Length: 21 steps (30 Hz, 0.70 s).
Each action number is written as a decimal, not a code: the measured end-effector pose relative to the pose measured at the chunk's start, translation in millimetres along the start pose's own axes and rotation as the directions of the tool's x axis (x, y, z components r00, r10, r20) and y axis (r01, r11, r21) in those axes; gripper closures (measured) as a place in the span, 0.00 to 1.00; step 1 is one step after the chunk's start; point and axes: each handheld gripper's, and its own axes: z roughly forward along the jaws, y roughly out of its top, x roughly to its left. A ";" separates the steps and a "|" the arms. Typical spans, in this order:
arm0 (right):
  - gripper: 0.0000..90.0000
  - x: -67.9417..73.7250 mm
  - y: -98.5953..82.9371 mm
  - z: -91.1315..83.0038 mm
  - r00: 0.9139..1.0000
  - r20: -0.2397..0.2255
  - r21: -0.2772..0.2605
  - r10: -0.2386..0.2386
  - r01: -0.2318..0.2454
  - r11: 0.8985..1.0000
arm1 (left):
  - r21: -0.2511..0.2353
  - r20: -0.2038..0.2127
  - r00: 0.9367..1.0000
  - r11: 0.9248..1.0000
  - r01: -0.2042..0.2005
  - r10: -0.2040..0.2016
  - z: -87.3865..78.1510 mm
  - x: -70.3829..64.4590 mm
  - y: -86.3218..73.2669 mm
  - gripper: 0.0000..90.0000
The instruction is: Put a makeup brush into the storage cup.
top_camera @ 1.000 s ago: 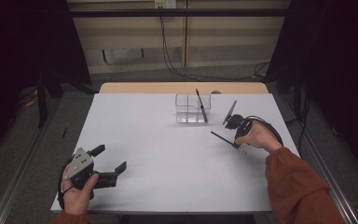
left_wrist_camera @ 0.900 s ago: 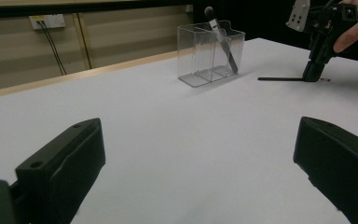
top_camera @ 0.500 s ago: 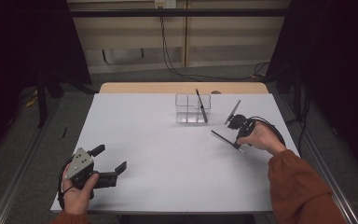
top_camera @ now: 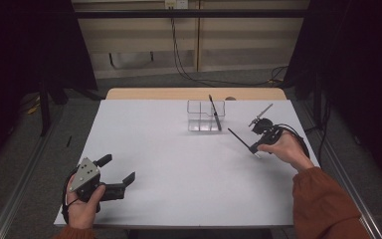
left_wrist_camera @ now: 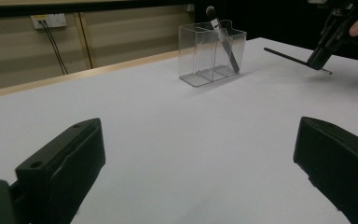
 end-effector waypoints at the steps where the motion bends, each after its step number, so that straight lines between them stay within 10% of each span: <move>1: 0.97 0.6 -1.0 -0.4 1.000 -0.006 -0.017 0.002 -0.002 1.000 | -0.001 0.000 1.000 1.000 0.000 0.000 0.0 0.0 0.0 0.02; 11: 0.97 -1.1 -10.6 -7.2 0.998 -0.041 -0.207 0.045 -0.053 0.977 | -0.001 0.000 1.000 1.000 -0.001 0.001 0.1 -0.1 0.0 0.02; 21: 0.97 5.3 -15.0 -12.3 0.999 -0.047 -0.410 -0.004 -0.016 0.912 | -0.003 -0.002 1.000 1.000 -0.006 0.006 -0.6 -0.6 0.3 0.02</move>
